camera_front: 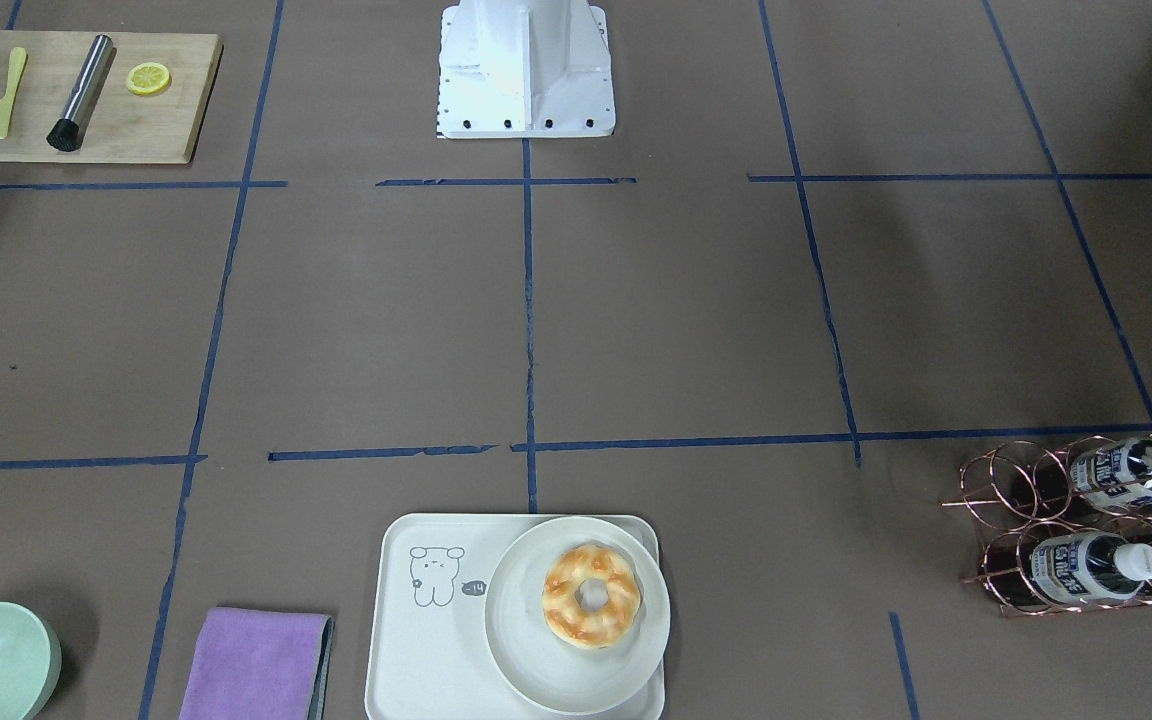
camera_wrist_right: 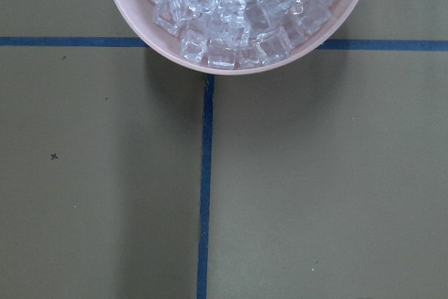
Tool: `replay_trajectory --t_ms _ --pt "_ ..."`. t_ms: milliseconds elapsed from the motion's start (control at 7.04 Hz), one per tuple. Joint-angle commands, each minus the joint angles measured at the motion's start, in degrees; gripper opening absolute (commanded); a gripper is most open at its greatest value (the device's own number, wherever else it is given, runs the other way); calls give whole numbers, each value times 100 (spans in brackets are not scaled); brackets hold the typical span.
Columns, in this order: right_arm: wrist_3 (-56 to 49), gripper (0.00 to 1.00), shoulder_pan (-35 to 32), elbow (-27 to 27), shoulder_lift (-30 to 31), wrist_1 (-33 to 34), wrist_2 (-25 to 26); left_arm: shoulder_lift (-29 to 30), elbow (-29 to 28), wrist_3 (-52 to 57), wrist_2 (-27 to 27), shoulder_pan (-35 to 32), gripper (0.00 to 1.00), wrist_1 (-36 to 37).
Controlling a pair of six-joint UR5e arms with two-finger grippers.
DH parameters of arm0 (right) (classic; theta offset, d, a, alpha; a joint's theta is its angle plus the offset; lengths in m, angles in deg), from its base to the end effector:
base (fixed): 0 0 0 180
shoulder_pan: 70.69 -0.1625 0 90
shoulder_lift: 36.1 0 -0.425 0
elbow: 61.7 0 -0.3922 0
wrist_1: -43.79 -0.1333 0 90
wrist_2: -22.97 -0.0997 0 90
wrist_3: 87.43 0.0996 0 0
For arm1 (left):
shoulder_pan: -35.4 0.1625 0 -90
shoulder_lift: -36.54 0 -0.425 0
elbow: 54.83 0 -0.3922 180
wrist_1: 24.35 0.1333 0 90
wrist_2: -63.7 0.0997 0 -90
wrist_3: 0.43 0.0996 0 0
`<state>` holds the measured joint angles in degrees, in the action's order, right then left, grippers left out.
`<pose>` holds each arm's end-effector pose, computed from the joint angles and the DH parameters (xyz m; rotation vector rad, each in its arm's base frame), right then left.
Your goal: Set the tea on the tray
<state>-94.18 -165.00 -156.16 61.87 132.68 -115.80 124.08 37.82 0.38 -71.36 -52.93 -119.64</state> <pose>0.0905 -0.4238 0.6772 0.0429 -0.8509 -0.0222 -0.0488 -0.4815 0.6463 0.0848 0.7867 0.0786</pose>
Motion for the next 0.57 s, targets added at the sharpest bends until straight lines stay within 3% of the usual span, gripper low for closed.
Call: replay_trajectory --t_ms 0,426 --pt "7 100 0 -28 -41 -3 -9 0 -28 -2 -3 0 100 -7" --pt "-11 100 0 -11 -190 -3 26 17 -19 -2 -3 0 100 -16"
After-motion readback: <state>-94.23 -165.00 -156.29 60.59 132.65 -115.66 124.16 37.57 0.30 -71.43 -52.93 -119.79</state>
